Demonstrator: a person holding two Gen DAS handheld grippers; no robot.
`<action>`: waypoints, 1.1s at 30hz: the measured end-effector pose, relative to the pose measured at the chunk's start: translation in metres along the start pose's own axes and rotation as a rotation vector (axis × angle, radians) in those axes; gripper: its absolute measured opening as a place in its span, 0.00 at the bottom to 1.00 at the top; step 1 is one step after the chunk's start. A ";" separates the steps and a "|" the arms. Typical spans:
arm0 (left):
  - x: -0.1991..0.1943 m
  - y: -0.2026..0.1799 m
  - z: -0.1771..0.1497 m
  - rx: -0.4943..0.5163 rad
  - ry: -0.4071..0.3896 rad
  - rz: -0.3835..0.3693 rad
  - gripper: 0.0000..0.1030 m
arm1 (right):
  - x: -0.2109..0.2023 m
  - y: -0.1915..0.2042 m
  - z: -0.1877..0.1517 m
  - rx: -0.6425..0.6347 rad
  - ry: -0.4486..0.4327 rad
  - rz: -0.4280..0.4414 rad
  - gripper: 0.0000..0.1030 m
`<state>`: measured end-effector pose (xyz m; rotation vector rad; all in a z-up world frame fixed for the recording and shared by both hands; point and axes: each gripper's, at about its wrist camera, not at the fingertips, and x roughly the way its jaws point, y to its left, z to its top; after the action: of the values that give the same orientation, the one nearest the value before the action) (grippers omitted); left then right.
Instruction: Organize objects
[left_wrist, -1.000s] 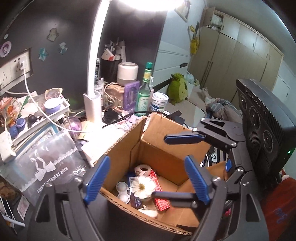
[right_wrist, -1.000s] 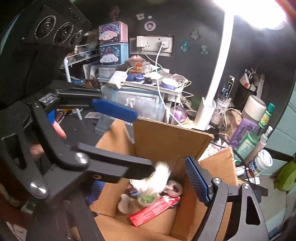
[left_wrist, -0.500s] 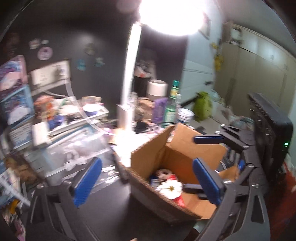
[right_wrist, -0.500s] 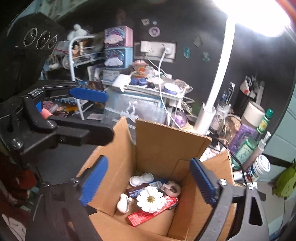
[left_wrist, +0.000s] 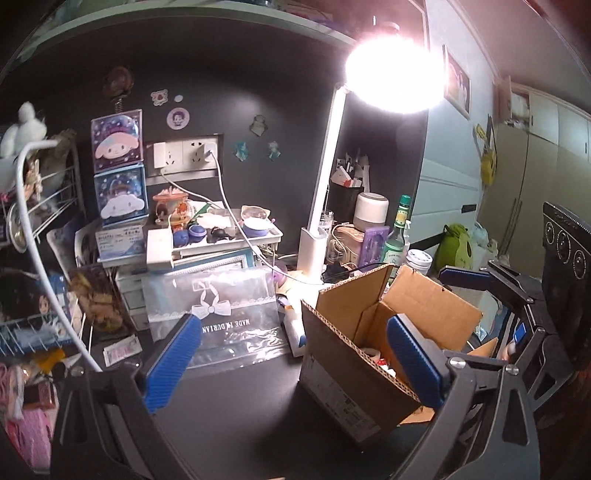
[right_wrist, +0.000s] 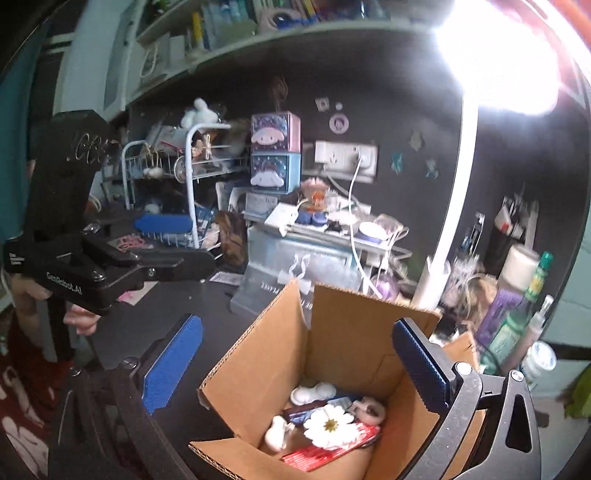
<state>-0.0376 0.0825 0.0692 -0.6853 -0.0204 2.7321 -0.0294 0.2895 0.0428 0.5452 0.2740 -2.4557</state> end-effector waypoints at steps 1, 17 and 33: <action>-0.002 -0.001 -0.001 -0.004 -0.002 0.004 0.97 | -0.001 0.002 0.001 -0.008 -0.001 0.000 1.00; -0.006 0.003 -0.016 -0.036 -0.016 0.044 0.97 | 0.004 0.003 -0.009 0.030 0.028 0.031 1.00; -0.006 0.009 -0.018 -0.041 -0.017 0.057 0.97 | 0.010 0.003 -0.007 0.028 0.035 0.038 1.00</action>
<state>-0.0277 0.0706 0.0554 -0.6834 -0.0620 2.7993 -0.0331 0.2842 0.0316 0.6001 0.2420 -2.4186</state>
